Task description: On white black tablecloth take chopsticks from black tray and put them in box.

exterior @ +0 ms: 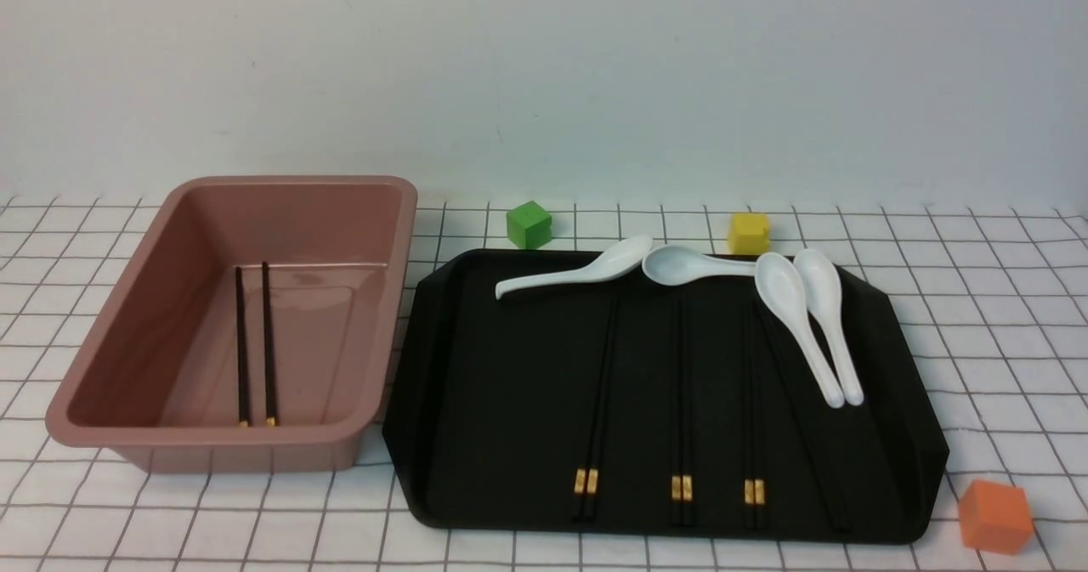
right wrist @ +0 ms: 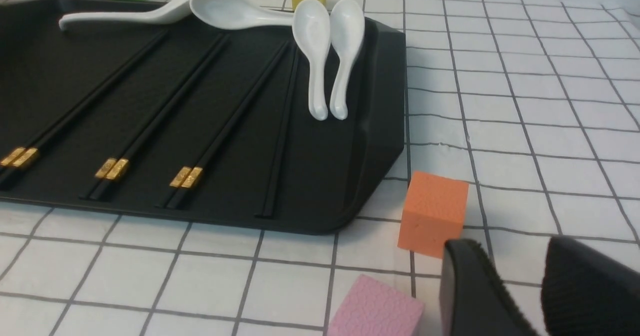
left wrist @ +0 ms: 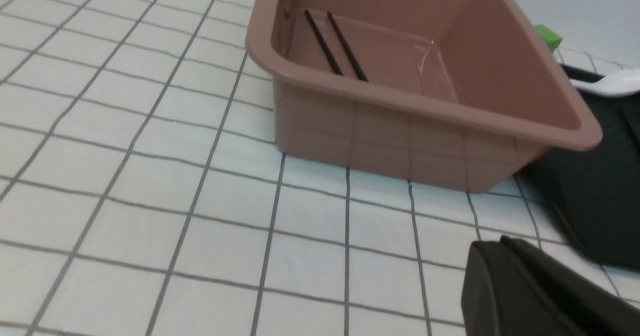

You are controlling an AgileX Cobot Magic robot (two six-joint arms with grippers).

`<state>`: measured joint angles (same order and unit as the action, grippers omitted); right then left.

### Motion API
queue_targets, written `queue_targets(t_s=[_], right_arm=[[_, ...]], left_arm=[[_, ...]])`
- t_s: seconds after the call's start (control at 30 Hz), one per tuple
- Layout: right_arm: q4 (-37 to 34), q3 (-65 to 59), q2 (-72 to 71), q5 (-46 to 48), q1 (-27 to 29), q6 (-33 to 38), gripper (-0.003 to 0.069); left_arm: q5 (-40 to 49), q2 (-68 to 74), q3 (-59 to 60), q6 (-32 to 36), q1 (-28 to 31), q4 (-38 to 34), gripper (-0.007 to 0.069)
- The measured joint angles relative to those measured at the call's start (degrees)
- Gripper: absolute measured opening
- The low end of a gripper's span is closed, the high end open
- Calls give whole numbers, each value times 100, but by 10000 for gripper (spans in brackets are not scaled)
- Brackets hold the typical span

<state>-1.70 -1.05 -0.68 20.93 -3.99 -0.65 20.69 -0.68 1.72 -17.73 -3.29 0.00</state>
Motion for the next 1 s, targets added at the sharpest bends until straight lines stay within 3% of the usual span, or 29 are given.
queue_targets(t_s=[1.0], right_arm=[[7, 0, 0, 0, 0, 0, 240]], left_arm=[[67, 0, 0, 0, 0, 0, 24]])
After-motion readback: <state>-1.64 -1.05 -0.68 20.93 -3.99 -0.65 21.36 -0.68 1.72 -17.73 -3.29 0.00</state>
